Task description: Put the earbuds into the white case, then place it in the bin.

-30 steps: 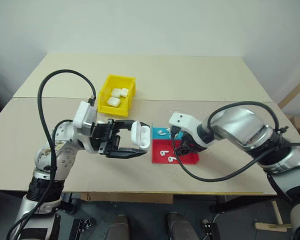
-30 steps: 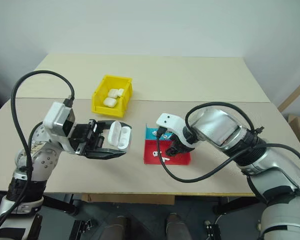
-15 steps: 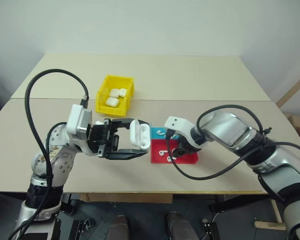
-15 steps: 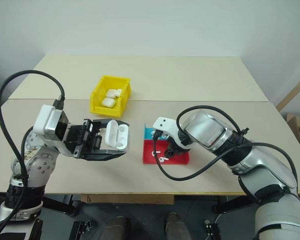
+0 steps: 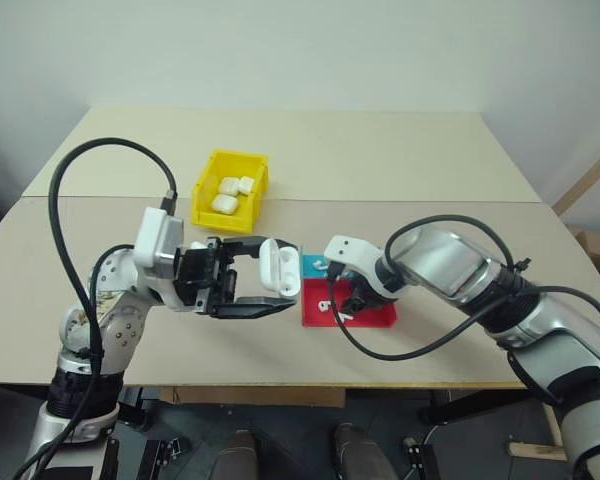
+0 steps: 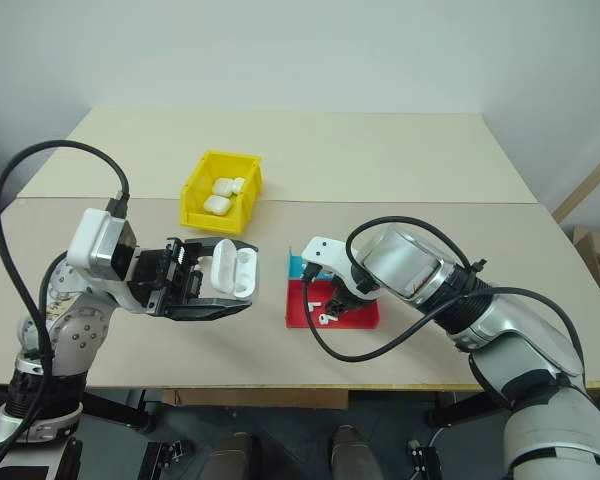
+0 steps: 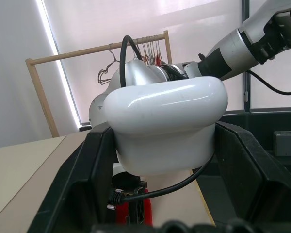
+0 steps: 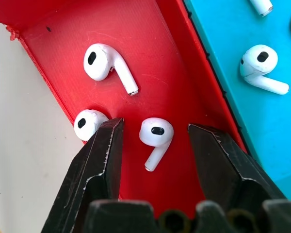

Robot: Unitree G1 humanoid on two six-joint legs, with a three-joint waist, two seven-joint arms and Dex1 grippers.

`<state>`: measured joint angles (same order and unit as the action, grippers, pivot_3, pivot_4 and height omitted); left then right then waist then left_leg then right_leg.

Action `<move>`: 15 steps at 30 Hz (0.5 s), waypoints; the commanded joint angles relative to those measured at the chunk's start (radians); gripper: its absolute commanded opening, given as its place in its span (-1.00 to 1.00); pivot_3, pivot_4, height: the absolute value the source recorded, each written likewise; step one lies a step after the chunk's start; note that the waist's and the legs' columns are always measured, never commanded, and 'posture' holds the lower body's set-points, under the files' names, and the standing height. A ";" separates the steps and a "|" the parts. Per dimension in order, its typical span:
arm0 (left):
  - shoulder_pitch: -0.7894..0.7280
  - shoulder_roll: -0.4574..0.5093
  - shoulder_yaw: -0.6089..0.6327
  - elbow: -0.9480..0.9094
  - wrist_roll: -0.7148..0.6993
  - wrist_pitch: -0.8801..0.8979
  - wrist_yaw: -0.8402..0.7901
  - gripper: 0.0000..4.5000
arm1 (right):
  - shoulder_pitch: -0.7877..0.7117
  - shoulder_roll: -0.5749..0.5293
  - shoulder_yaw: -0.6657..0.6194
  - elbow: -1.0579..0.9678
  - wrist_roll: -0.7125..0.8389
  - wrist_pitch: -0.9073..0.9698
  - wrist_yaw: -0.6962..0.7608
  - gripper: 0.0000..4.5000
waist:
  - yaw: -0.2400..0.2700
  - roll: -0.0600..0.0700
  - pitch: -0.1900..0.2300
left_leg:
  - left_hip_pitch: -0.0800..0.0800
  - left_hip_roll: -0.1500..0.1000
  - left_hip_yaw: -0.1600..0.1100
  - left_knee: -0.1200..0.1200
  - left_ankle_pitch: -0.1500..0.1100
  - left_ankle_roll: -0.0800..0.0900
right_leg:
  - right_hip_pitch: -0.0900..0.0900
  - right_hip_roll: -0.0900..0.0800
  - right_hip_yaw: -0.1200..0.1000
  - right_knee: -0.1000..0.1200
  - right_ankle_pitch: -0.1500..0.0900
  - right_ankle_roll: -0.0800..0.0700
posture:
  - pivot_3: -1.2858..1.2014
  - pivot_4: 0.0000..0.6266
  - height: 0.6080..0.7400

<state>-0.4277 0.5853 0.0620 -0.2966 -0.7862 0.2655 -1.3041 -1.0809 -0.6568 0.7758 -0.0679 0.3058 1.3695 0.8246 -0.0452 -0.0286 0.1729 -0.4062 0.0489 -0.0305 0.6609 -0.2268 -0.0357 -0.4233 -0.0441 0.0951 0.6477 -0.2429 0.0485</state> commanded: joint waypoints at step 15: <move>-0.036 0.025 0.022 -0.031 -0.021 0.005 0.002 0.26 | 0.080 -0.081 -0.416 -0.194 0.135 0.123 0.029 -0.73 | 0.005 0.000 0.000 | -0.001 0.000 0.000 0.000 0.000 0.000 | 0.000 0.000 0.000 -0.001 0.000 0.000 | 0.03 -0.52 1.00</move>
<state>-0.4378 0.6014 0.0628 -0.2992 -0.7870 0.2683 -1.3012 -1.0027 -0.7203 0.4614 -0.2033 0.3987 1.4633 0.8405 -0.0400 -0.0285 0.1731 -0.4070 0.0488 -0.0309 0.6608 -0.2269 -0.0355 -0.4230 -0.0443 0.0946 0.6468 -0.2430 0.0486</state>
